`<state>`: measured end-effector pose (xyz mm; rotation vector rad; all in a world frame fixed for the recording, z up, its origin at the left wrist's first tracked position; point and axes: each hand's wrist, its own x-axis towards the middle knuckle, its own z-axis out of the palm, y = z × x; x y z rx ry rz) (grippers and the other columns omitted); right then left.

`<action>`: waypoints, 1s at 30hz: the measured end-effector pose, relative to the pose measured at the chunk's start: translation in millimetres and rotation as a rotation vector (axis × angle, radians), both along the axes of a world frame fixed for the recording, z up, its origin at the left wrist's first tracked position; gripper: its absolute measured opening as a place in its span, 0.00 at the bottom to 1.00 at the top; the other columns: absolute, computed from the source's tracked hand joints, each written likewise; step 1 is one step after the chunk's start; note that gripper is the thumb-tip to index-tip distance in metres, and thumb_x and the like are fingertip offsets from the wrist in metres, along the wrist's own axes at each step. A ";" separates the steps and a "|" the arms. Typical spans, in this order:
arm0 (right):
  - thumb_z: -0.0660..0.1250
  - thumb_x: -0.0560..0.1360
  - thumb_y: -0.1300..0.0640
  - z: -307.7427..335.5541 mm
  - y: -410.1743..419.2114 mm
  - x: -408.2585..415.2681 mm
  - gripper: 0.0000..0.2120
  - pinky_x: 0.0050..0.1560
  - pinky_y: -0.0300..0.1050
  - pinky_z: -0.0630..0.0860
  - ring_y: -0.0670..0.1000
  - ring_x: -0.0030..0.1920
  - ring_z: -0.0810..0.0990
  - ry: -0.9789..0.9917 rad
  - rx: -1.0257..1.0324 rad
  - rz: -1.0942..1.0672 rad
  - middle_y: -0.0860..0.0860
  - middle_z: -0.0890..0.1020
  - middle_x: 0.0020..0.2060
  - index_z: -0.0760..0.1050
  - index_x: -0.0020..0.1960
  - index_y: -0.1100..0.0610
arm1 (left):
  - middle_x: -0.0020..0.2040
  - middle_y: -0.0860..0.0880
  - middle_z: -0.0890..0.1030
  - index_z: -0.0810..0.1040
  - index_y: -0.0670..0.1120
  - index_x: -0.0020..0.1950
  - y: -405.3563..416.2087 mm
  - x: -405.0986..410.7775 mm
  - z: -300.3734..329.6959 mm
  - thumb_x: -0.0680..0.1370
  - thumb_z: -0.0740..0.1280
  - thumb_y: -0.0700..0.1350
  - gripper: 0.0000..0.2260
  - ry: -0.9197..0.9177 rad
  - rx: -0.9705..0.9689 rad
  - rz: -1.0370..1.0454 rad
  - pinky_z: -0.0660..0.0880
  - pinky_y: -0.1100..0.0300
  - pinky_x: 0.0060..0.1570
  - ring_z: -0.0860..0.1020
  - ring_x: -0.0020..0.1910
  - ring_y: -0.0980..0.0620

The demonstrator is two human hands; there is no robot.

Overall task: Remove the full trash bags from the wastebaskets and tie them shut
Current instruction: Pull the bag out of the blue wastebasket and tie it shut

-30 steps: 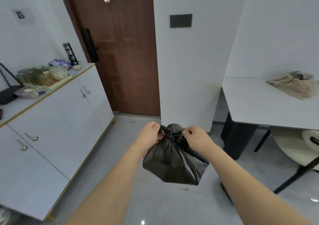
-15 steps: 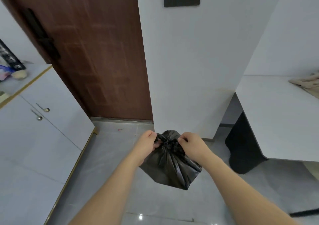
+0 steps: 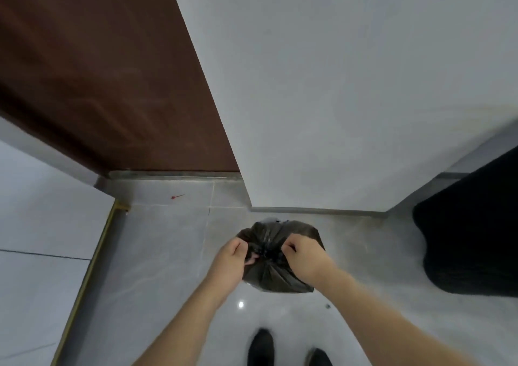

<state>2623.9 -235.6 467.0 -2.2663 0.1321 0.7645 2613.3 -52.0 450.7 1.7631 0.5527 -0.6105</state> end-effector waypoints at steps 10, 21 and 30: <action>0.58 0.80 0.55 -326.3 16.5 126.3 0.10 0.42 0.41 0.66 0.50 0.43 0.74 -0.001 -0.089 0.109 0.51 0.79 0.43 0.76 0.48 0.57 | 0.48 0.50 0.85 0.71 0.48 0.41 24.7 101.9 -338.3 0.83 0.56 0.48 0.13 0.015 0.098 -0.077 0.69 0.56 0.42 0.80 0.52 0.43; 0.56 0.81 0.57 -407.6 26.1 168.8 0.13 0.54 0.47 0.74 0.58 0.55 0.78 0.002 -0.202 0.091 0.56 0.82 0.54 0.77 0.57 0.58 | 0.53 0.43 0.80 0.78 0.43 0.53 4.9 153.7 -404.1 0.81 0.58 0.46 0.11 0.072 0.295 -0.098 0.75 0.51 0.56 0.78 0.52 0.43; 0.55 0.81 0.54 -276.5 -6.1 155.2 0.17 0.62 0.45 0.65 0.57 0.63 0.72 -0.055 -0.218 0.116 0.58 0.74 0.63 0.69 0.65 0.62 | 0.56 0.50 0.78 0.73 0.47 0.59 -13.5 144.7 -269.2 0.82 0.55 0.48 0.11 -0.183 0.670 -0.429 0.73 0.58 0.49 0.76 0.51 0.50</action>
